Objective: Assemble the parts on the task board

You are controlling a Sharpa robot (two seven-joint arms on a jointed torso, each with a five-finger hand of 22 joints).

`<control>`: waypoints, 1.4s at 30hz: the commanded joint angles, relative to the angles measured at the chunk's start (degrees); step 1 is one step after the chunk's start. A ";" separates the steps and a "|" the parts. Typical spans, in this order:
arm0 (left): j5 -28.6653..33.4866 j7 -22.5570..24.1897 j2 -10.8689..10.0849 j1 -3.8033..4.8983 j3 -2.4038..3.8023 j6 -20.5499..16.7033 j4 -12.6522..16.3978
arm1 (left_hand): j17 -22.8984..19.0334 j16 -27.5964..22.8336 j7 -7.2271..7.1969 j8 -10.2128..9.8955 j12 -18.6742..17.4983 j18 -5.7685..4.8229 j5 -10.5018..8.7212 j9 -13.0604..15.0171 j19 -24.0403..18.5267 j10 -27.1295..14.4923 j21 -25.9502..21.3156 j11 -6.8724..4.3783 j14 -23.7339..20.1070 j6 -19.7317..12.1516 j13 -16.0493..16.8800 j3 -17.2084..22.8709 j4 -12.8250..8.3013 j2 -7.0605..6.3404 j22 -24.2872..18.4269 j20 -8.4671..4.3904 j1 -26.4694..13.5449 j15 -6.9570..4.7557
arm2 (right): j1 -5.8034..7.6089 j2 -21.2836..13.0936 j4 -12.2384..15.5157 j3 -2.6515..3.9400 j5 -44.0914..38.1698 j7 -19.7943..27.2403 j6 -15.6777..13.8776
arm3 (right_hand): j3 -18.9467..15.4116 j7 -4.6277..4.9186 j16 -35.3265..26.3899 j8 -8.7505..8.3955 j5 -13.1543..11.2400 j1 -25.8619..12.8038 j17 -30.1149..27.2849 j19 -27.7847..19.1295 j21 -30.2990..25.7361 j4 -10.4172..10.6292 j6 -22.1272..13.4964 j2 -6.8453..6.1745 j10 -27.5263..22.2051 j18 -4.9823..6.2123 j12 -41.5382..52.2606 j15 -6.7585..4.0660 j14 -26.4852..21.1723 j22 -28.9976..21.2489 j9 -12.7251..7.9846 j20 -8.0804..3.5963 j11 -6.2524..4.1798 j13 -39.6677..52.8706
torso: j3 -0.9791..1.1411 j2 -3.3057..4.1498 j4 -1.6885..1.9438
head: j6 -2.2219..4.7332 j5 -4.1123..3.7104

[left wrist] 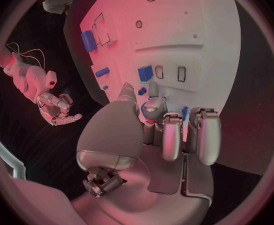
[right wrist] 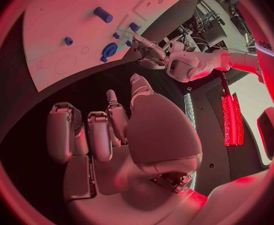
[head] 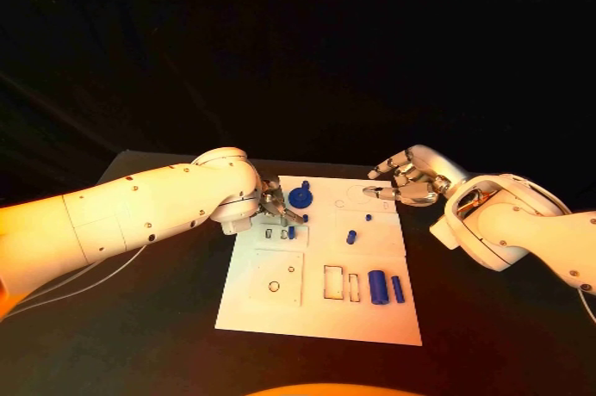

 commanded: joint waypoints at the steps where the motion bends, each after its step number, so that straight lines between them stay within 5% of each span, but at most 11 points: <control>1: -0.15 -0.77 0.24 -0.03 0.00 2.12 -0.08 | 15.08 0.14 -0.02 0.41 0.17 -1.07 -0.14 0.19 4.19 0.35 0.25 -0.13 6.13 -0.51 0.05 -0.12 0.01 0.17 11.89 -0.28 -0.47 -0.44 | 0.00 0.05 -0.01 0.01 -1.20 0.04 1.42 | -0.38 -0.03 -0.34 0.39 0.40 -0.44 6.67 -0.12 -0.39 -0.04 0.40 0.03 -0.18 1.03 -0.01 -0.42 3.94 7.01 0.07 -0.36 -0.32 1.24 | 0.01 0.02 -0.04 | -0.07 0.03; 42: -0.28 -1.29 1.71 -0.42 -0.31 5.50 -1.88 | 15.08 0.14 -0.11 1.64 0.51 -1.13 -0.13 2.46 4.31 0.11 0.39 -0.20 6.13 -1.34 0.58 0.47 -0.26 0.66 12.21 -0.26 1.69 -0.48 | -0.09 0.77 -0.39 -0.01 -2.74 -0.02 2.50 | -0.62 -0.03 -0.42 0.39 0.64 -0.65 6.56 -0.16 -0.52 0.18 0.35 0.15 -0.18 1.05 -0.02 -0.43 3.91 6.96 0.07 -0.39 -0.33 1.23 | 0.09 0.02 0.12 | -1.10 -0.14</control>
